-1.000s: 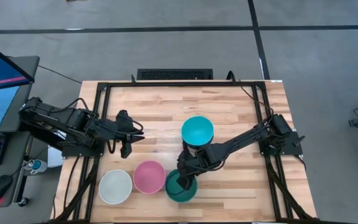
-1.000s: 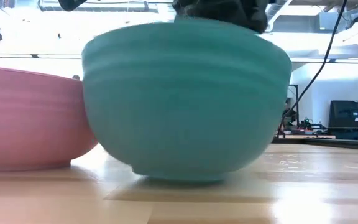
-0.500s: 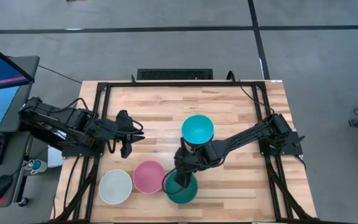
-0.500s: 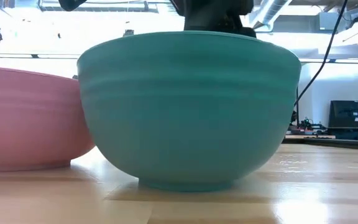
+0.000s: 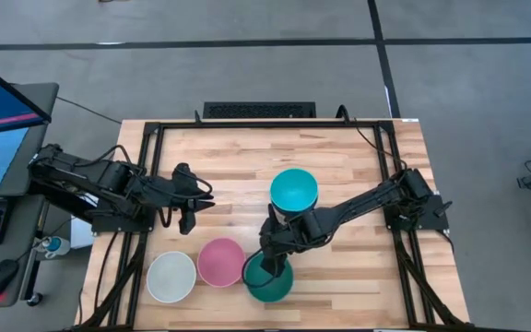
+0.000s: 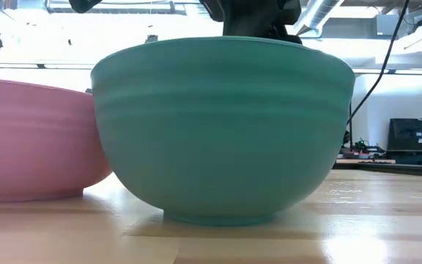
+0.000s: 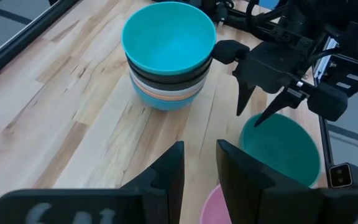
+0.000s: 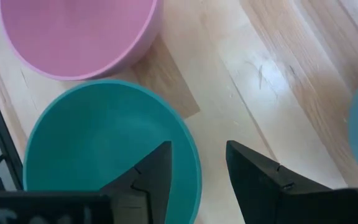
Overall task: Nest bowls inside each other
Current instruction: Stack the green bowl on top of the light blue bowl, then stack the pink bowl on top of the green bowl
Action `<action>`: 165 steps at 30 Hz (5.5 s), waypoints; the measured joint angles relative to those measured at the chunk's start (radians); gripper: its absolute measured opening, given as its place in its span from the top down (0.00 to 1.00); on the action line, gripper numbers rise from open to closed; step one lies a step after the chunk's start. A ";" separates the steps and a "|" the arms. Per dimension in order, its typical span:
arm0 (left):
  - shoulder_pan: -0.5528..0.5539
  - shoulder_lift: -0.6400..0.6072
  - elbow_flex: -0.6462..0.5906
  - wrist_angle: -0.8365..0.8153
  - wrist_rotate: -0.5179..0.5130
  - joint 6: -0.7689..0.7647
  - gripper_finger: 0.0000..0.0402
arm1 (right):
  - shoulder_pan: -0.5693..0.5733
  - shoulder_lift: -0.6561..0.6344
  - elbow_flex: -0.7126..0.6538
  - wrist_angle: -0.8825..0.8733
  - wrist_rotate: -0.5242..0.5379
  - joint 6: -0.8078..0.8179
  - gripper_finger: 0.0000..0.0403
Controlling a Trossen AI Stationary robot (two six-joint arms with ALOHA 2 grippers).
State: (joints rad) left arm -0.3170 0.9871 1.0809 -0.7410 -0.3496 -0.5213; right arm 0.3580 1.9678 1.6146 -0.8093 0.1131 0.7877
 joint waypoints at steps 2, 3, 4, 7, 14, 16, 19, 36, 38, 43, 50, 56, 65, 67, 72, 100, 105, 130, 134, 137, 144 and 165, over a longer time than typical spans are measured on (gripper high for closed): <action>0.000 0.000 0.000 0.000 0.000 -0.004 0.79 | 0.000 0.003 0.000 0.001 0.000 -0.004 0.56; 0.000 0.000 0.000 0.000 0.000 -0.006 0.79 | -0.002 0.013 0.001 0.006 0.001 -0.004 0.56; 0.000 0.000 0.000 0.000 0.000 -0.007 0.79 | -0.005 0.021 0.001 0.007 0.000 -0.005 0.56; 0.000 0.000 0.000 0.002 0.000 -0.007 0.79 | -0.005 0.044 0.000 -0.001 -0.028 -0.010 0.56; 0.000 0.000 0.001 0.030 -0.001 0.002 0.79 | -0.009 0.113 0.001 0.001 -0.087 -0.023 0.56; 0.000 0.000 0.001 0.037 -0.001 0.004 0.79 | -0.013 0.114 0.002 0.018 -0.090 -0.022 0.56; 0.000 0.000 0.001 0.045 -0.002 0.004 0.79 | -0.014 0.115 0.002 0.027 -0.088 -0.026 0.57; 0.000 0.000 0.001 0.062 -0.003 0.003 0.79 | 0.005 0.114 0.028 -0.011 -0.062 -0.017 0.97; 0.000 0.000 0.001 0.062 -0.003 -0.003 0.79 | 0.019 0.114 0.078 -0.080 -0.062 -0.009 0.97; 0.000 0.000 0.001 0.061 -0.003 -0.003 0.79 | 0.063 0.114 0.241 -0.371 -0.046 -0.011 0.97; 0.000 0.000 0.001 0.060 -0.003 -0.002 0.79 | 0.104 0.112 0.518 -0.776 0.074 0.020 0.97; 0.000 0.007 0.000 0.066 0.003 -0.014 0.79 | 0.060 -0.008 0.582 -0.754 0.255 0.049 0.97; -0.003 0.016 0.000 0.089 0.034 -0.043 0.79 | -0.176 -0.228 0.530 -0.755 0.433 -0.034 0.97; -0.003 0.016 0.000 0.088 0.031 -0.059 0.79 | -0.238 -0.263 0.498 -0.769 0.414 -0.069 0.97; -0.003 0.016 0.000 0.079 0.029 -0.056 0.79 | -0.368 -0.276 0.465 -0.766 0.302 -0.141 0.97; -0.002 0.016 0.000 0.087 -0.020 -0.061 0.79 | -0.458 -0.144 0.263 -0.761 0.085 -0.317 0.96; -0.002 0.016 0.000 0.086 -0.020 -0.063 0.79 | -0.458 -0.146 0.261 -0.742 0.097 -0.326 0.89; -0.003 0.016 0.000 0.126 0.001 -0.066 0.79 | -0.444 0.031 0.268 -0.745 -0.005 -0.441 0.64; -0.003 0.016 0.000 0.126 -0.003 -0.066 0.79 | -0.445 -0.036 0.285 -0.736 -0.001 -0.416 0.64; -0.003 0.016 0.000 0.126 -0.003 -0.066 0.79 | -0.444 -0.079 0.284 -0.732 -0.007 -0.396 0.65; -0.003 0.016 0.000 0.118 0.010 -0.106 0.79 | -0.416 -0.221 0.284 -0.761 -0.034 -0.346 0.67; -0.021 0.316 0.001 0.025 0.162 -0.277 0.79 | 0.099 -0.622 0.284 -0.537 0.334 -0.150 0.72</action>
State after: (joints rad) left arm -0.3378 1.3027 1.0817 -0.7162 -0.1874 -0.7980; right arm 0.4572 1.3460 1.8985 -1.3464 0.4470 0.6376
